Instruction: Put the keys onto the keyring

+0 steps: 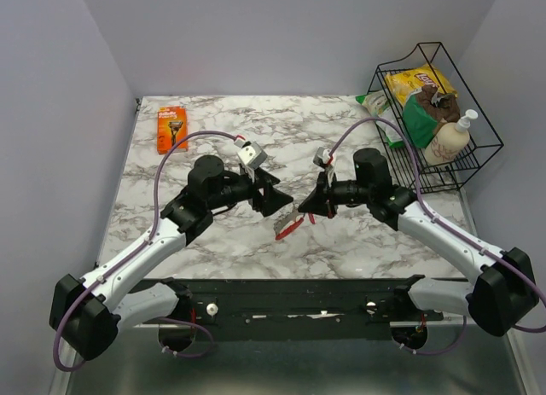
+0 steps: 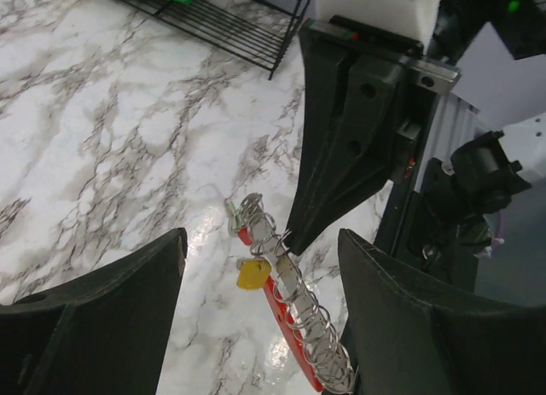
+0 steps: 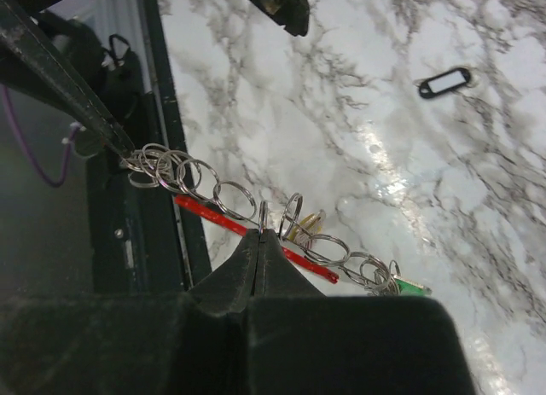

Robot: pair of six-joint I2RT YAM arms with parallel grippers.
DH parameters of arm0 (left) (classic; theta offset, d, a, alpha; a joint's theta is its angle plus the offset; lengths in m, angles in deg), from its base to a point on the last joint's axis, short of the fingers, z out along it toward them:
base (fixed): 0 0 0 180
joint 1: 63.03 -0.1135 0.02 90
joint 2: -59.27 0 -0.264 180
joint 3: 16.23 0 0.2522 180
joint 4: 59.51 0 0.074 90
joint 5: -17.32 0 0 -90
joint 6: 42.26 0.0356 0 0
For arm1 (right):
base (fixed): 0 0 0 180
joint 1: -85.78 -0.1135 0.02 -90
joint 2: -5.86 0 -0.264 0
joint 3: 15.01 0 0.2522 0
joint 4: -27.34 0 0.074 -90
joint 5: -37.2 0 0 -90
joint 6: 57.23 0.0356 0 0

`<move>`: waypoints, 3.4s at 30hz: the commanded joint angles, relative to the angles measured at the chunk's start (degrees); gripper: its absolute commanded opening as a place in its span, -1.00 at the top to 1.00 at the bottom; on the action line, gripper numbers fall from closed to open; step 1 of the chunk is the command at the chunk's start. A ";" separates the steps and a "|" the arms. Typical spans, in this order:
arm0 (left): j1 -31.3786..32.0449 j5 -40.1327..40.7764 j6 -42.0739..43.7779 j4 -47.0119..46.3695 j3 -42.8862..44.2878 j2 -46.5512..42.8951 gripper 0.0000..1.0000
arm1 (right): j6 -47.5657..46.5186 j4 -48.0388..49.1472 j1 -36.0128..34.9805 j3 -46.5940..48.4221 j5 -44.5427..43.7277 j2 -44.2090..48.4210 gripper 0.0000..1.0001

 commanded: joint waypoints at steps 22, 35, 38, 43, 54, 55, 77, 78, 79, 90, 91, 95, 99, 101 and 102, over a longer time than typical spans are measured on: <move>-0.13 -26.78 -0.44 -7.26 -0.03 2.42 0.22 | -1.69 -0.31 -1.46 3.25 14.15 6.41 0.99; -0.13 -26.95 -4.05 -11.48 -0.83 1.10 0.23 | -1.68 -0.48 -1.46 3.08 13.63 6.76 0.99; -0.13 -26.95 -3.61 -9.82 -0.04 2.24 0.31 | -1.51 -0.48 -1.46 3.16 13.54 6.85 0.99; -0.13 -24.94 -1.42 -5.16 1.37 4.17 0.33 | -1.51 -0.48 -1.54 3.08 13.36 7.38 0.99; -0.04 -24.67 -1.93 -6.21 1.02 4.88 0.56 | -1.42 -0.48 -1.63 2.90 13.01 7.03 0.99; -0.13 -25.02 -2.03 -6.56 1.11 5.05 0.57 | -1.33 -0.48 -1.72 3.07 12.75 6.94 0.99; 1.28 -20.73 -3.34 -10.68 -0.47 5.50 1.00 | 1.38 1.97 -1.99 1.50 -3.50 12.47 0.09; 1.36 -19.58 -3.87 -11.74 -1.52 5.06 1.00 | 2.09 2.15 -1.99 1.23 -4.82 13.87 -0.03; 1.36 -18.79 -4.66 -13.49 -2.05 4.36 1.00 | 2.27 2.42 -1.99 0.88 -7.35 14.58 -0.10; 1.28 -14.04 -5.10 -20.18 -7.14 1.45 1.00 | 5.79 3.83 -1.99 -1.67 -20.66 20.30 -0.93; 1.36 -13.34 -5.02 -22.53 -7.85 1.19 1.00 | 5.44 3.91 -1.99 -1.84 -20.13 20.47 -0.95; 1.45 -9.74 -5.10 -30.28 -12.24 -1.88 1.00 | 5.61 5.32 -1.99 -3.60 -19.68 22.75 -1.00; 2.15 -5.08 -1.25 -36.00 -17.95 -5.57 1.00 | 5.61 5.32 -1.99 -4.22 -20.74 24.16 -1.00; 2.59 -4.19 2.44 -35.66 -18.75 -7.41 1.00 | 5.44 6.89 -1.99 -4.39 -20.65 24.34 -1.00; 2.77 -4.45 3.76 -35.48 -19.45 -7.86 1.00 | 5.52 6.90 -1.99 -4.40 -20.65 24.34 -1.00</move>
